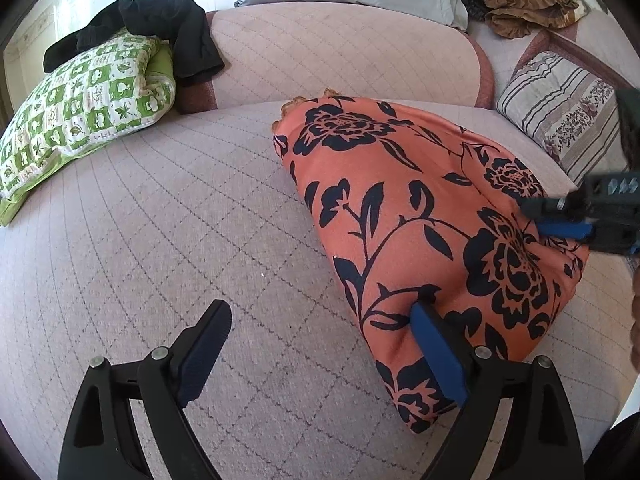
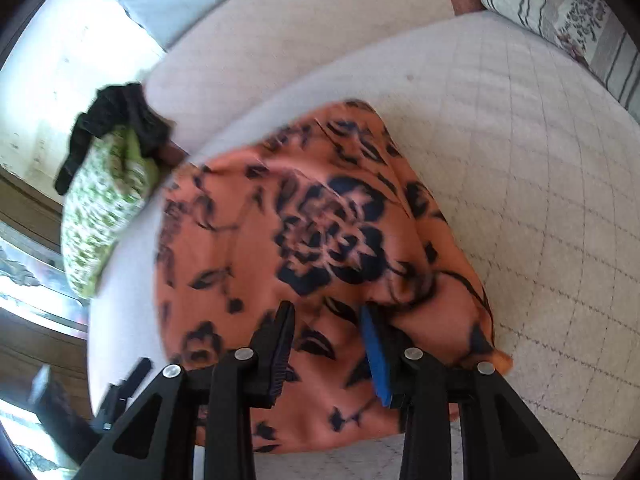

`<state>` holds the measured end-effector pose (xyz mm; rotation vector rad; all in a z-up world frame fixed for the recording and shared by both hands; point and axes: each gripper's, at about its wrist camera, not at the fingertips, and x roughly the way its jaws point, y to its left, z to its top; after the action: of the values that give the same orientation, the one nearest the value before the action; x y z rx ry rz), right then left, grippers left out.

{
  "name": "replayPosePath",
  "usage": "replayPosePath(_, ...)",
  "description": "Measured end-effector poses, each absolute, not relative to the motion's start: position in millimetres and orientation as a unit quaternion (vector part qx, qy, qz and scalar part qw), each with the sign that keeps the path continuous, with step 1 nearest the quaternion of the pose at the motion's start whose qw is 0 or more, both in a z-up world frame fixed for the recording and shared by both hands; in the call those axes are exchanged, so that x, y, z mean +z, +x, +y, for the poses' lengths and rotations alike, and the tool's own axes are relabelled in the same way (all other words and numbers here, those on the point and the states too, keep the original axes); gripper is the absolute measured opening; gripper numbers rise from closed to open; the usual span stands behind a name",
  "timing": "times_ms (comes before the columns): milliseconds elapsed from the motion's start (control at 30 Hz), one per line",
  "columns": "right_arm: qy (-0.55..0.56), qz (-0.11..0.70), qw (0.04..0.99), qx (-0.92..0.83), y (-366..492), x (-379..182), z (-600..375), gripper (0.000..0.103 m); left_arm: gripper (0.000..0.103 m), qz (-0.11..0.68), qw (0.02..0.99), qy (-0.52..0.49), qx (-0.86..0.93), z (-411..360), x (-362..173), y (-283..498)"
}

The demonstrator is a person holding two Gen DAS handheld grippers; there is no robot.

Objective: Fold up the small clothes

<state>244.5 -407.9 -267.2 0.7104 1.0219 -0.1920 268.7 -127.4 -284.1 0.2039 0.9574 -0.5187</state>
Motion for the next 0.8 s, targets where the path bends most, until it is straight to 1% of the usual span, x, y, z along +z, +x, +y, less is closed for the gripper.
replayPosePath(167,0.323,0.433,0.839,-0.063,268.2,-238.4,-405.7,0.038,0.093,0.468,0.846,0.089,-0.238,-129.2,-288.4,273.6)
replayPosePath(267,0.32,0.424,0.846,-0.054,295.4,-236.8,-405.7,0.038,0.095,0.471,0.845,0.089,-0.237,-130.4,-290.9,275.8)
replayPosePath(367,0.335,0.445,0.83,-0.034,331.4,-257.8,-405.5,0.038,0.099,0.476,0.843,0.085,-0.235,-129.3,-295.2,279.9)
replayPosePath(467,0.327,0.484,0.811,-0.041,357.1,-299.4,-402.4,0.037,0.102,0.479,0.842,0.081,-0.234,-129.5,-299.6,284.7)
replayPosePath(533,0.311,0.467,0.827,-0.042,358.7,-306.2,-397.4,0.037,0.103,0.481,0.84,0.078,-0.237,-129.6,-300.7,287.0)
replayPosePath(667,0.267,0.481,0.834,-0.052,353.9,-290.3,-385.7,0.037,0.103,0.49,0.834,0.07,-0.243,-127.7,-299.8,293.0)
replayPosePath(800,0.299,0.477,0.825,-0.045,324.9,-272.6,-395.4,0.037,0.103,0.483,0.836,0.04,-0.259,-118.1,-286.6,299.0)
